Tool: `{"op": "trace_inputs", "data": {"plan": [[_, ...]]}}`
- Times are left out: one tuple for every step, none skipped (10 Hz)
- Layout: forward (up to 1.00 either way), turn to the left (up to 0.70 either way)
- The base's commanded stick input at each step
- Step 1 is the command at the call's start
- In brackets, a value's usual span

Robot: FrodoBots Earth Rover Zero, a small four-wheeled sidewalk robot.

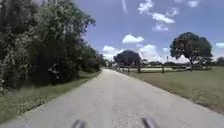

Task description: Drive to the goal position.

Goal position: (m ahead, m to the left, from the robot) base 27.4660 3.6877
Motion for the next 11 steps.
{"op": "trace_inputs", "data": {"plan": [[0.5,0.0],[0.5,0.0],[0.5,0.0],[0.5,0.0],[0.5,0.0],[0.5,0.0],[0.5,0.0],[0.5,0.0],[0.5,0.0],[0.5,0.0],[0.5,0.0]]}}
